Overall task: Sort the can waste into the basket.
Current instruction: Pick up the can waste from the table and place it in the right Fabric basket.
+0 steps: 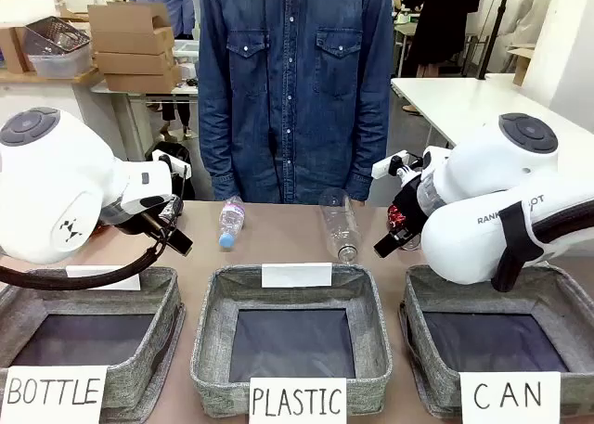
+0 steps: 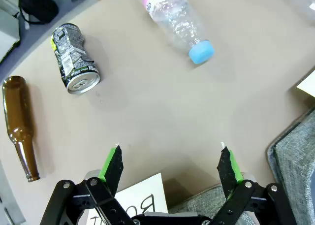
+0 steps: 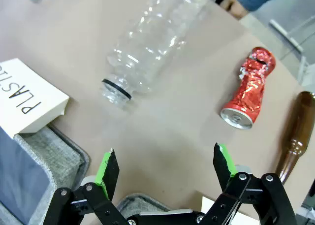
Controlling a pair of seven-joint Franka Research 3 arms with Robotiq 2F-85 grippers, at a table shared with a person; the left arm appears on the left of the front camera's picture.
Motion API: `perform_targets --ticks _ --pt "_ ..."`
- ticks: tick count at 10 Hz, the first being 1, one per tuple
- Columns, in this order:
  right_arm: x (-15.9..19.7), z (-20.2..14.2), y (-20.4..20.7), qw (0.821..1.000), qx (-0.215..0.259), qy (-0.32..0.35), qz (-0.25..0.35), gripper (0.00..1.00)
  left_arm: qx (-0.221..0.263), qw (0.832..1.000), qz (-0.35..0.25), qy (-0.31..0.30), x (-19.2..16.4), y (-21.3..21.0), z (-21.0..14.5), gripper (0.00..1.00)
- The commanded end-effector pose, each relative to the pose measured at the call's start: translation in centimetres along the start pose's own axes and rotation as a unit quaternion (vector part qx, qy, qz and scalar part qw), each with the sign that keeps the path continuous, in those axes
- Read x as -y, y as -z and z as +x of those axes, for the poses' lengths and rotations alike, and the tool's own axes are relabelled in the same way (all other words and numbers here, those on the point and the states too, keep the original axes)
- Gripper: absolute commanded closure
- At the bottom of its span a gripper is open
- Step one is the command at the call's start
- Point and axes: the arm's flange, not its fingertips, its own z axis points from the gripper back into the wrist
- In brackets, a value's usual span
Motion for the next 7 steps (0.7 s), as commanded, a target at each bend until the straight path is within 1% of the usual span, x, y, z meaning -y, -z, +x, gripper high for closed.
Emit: perform_targets --ticks 1,7 --pt "0.0 0.0 0.0 1.0 0.0 0.0 0.0 0.0 0.0 1.0 0.0 0.0 0.0 -0.01 0.0 0.0" --pt "0.0 0.0 0.0 1.0 0.0 0.0 0.0 0.0 0.0 1.0 0.0 0.0 0.0 -0.01 0.0 0.0"
